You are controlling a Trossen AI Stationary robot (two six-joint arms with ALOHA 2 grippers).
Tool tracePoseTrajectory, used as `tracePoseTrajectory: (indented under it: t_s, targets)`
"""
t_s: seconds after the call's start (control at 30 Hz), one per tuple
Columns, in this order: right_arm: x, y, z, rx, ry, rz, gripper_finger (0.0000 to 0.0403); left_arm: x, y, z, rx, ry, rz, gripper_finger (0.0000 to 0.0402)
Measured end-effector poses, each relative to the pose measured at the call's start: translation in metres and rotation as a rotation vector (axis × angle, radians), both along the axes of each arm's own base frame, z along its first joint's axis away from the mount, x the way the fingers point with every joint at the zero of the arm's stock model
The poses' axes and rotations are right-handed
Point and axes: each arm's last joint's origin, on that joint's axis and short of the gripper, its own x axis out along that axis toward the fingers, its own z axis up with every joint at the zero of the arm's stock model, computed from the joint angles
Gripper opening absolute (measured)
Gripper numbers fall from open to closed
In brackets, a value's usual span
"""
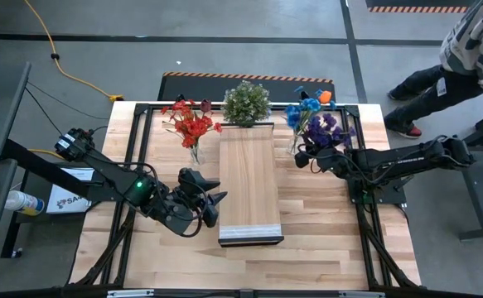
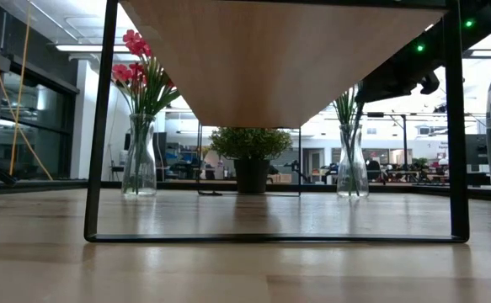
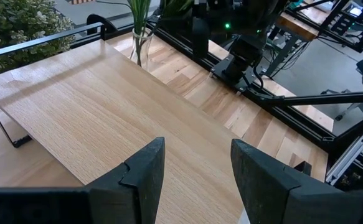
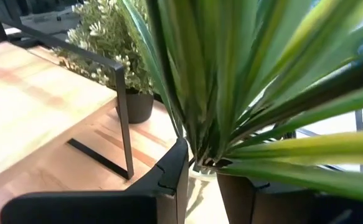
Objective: Pick and place flowers into a vace then onto a shelf
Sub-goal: Put the violet flowers into the right transparent vase
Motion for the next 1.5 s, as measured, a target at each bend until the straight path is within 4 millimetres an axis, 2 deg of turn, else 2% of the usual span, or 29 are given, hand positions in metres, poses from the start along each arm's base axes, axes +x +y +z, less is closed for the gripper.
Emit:
tracePoseTrajectory:
  t_s: [0.27, 0.8, 1.2, 1.5]
  targets:
    - [0.001, 0.001, -0.001, 0.003, 0.044, 0.055, 0.0081, 0.000, 0.000, 0.000, 0.000, 0.000, 0.000, 0.0215]
    - [-0.004, 0.002, -0.005, 0.025, 0.111, 0.093, 0.0195, 0.001, -0.001, 0.002, -0.006, -0.017, -0.003, 0.0215]
    - [-0.024, 0.002, 0.008, 0.034, 0.094, 0.135, 0.0247, 0.001, -0.001, 0.001, -0.006, -0.016, -0.003, 0.0215]
    - [-0.033, 0.004, 0.010, 0.085, 0.091, 0.192, 0.0264, 0.001, -0.001, 0.002, -0.009, -0.021, -0.003, 0.0215]
